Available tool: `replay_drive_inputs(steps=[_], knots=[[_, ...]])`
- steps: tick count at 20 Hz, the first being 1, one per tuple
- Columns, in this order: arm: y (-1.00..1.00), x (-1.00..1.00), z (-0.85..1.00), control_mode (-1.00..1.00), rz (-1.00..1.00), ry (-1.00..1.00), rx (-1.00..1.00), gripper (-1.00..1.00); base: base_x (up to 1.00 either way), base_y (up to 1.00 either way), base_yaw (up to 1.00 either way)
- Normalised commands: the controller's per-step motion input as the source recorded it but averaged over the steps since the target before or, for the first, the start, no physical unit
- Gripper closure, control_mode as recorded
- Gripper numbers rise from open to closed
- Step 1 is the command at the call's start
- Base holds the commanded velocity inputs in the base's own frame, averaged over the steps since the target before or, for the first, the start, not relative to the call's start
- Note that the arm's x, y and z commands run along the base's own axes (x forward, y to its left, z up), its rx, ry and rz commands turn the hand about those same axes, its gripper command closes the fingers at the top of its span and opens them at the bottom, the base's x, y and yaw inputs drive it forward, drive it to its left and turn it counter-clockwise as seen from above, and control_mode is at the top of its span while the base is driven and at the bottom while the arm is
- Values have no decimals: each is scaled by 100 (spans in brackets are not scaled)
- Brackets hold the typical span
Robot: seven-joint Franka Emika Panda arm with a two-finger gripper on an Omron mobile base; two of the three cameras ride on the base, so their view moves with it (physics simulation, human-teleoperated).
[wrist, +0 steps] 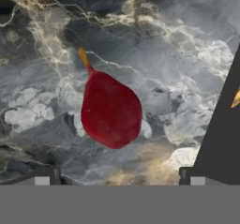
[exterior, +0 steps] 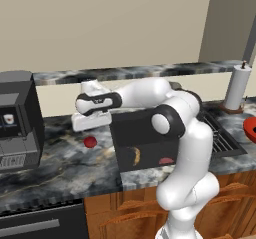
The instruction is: There is a mixed pile of frozen fruits and vegetables on the counter. Locate all the frozen vegetables and place the items in a bowl on the counter. Take all the frozen fruits and defrost them in a running sink.
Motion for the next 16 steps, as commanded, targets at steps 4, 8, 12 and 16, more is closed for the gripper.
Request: replay_drive_inputs(steps=[4, 8, 12, 16], knots=[[27, 1, -29, -100, 1, 0, 0, -100, 0, 0, 0], [4, 17, -19, -100, 0, -5, 0, -100, 0, 0, 0], [-14, 0, -28, -100, 0, 8, 0, -100, 0, 0, 0], [-1, -8, -30, -100, 0, 14, 0, -100, 0, 0, 0]])
